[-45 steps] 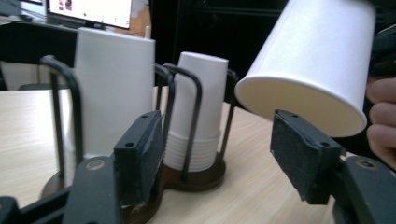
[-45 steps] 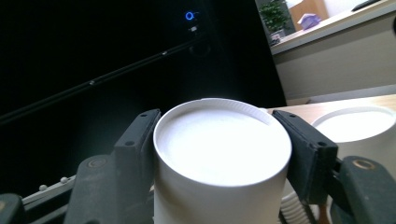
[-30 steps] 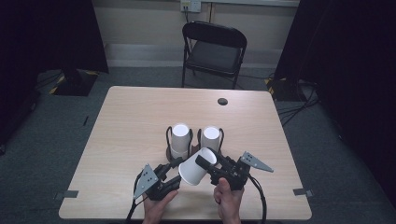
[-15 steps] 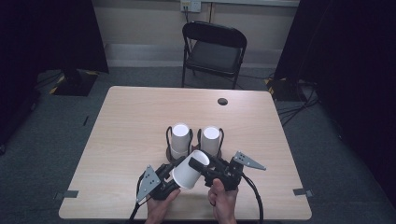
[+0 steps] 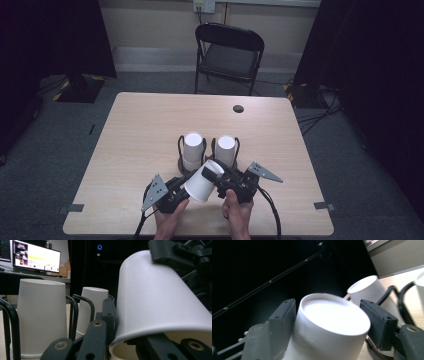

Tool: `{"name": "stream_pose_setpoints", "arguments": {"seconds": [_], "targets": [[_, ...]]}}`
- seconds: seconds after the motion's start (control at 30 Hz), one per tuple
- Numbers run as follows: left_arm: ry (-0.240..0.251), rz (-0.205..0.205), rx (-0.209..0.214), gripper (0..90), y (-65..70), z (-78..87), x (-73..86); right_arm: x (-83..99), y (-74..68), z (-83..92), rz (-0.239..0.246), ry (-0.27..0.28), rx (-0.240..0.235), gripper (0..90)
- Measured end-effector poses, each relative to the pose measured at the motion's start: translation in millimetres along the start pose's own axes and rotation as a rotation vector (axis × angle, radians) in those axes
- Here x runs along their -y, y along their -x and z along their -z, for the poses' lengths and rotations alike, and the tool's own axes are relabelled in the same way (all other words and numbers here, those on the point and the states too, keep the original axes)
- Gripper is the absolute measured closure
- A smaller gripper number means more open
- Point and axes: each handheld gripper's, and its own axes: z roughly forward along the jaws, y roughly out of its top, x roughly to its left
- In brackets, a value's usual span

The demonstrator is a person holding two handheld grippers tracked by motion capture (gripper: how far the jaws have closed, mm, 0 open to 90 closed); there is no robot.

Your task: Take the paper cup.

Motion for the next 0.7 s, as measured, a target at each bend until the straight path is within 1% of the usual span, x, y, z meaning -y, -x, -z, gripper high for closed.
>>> {"name": "stream_pose_setpoints", "arguments": {"seconds": [0.07, 0.13, 0.17, 0.2, 0.27, 0.33, 0.43, 0.5, 0.6, 0.7], "targets": [[-0.008, 0.005, 0.009, 84.4, 0.0, 0.1, -1.0, -1.4, 1.5, 1.1, 0.006, 0.003, 0.017, 29.8], [-0.023, -0.006, 0.023, 85.3, -0.1, -0.2, -1.3, -2.2, 1.6, 1.8, 0.025, 0.003, 0.027, 29.4], [-0.03, -0.006, 0.03, 85.9, -0.1, -0.3, -1.2, -2.6, 1.4, 2.3, 0.033, 0.005, 0.036, 29.1], [-0.034, 0.001, 0.032, 86.2, 0.4, -0.5, -0.9, -3.0, 1.2, 3.0, 0.043, 0.005, 0.044, 29.0], [-0.047, 0.002, 0.034, 86.4, -0.1, -0.2, -0.3, -4.1, 1.2, 4.5, 0.067, 0.003, 0.058, 28.9], [-0.06, 0.014, 0.044, 86.4, -1.3, -0.1, 0.2, -4.9, 1.2, 5.7, 0.073, 0.002, 0.069, 28.9], [-0.082, 0.015, 0.053, 86.5, -3.3, 0.4, -0.3, -5.3, 2.9, 7.1, 0.084, -0.005, 0.084, 28.6], [-0.093, 0.018, 0.052, 86.5, -4.0, 0.6, -0.6, -5.4, 4.4, 8.1, 0.084, -0.003, 0.089, 28.6], [-0.121, 0.018, 0.04, 86.4, -5.4, 1.4, -1.7, -5.4, 4.8, 8.4, 0.101, -0.01, 0.102, 28.6], [-0.154, 0.023, 0.038, 86.3, -8.3, 2.7, -2.4, -5.0, 4.6, 9.0, 0.115, -0.016, 0.091, 28.6]]}}
